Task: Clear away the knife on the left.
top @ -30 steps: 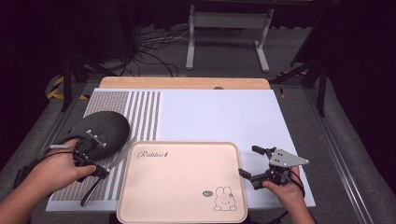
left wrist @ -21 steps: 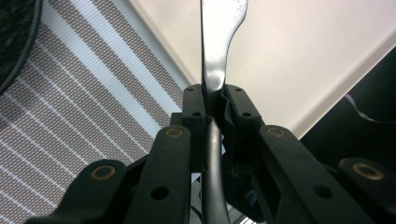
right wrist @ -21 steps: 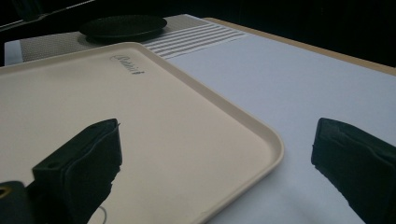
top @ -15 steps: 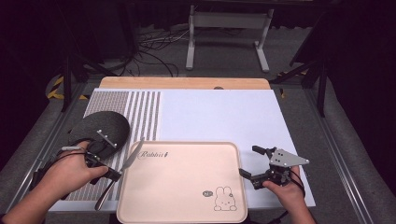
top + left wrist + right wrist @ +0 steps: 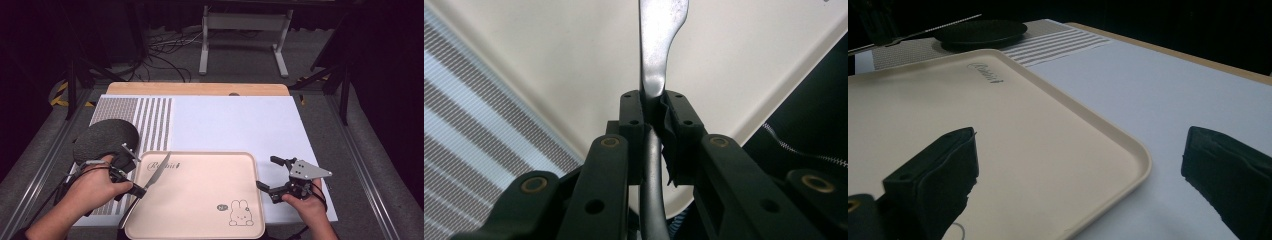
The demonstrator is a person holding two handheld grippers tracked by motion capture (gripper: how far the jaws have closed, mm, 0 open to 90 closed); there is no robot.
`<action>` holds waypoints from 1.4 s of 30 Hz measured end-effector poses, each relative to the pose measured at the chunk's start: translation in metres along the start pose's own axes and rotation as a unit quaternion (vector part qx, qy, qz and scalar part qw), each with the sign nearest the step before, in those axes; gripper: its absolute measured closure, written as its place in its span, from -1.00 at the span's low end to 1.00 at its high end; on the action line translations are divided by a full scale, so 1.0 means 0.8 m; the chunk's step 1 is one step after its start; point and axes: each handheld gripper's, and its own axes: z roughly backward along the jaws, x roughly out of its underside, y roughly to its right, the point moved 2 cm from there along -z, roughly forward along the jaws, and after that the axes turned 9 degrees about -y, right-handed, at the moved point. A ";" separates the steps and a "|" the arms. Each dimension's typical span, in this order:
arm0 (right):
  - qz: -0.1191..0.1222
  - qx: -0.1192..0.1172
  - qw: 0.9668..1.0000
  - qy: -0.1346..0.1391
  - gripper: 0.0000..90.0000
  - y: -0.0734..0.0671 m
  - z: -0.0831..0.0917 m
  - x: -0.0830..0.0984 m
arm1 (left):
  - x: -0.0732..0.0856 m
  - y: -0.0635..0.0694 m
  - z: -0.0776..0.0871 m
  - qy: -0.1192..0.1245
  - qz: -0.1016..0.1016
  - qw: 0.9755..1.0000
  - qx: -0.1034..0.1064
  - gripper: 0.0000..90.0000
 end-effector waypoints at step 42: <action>-0.003 -0.004 1.000 -0.001 -0.94 0.000 -0.001 0.002 | -0.016 -0.006 -0.056 -0.018 0.021 1.000 0.014 0.79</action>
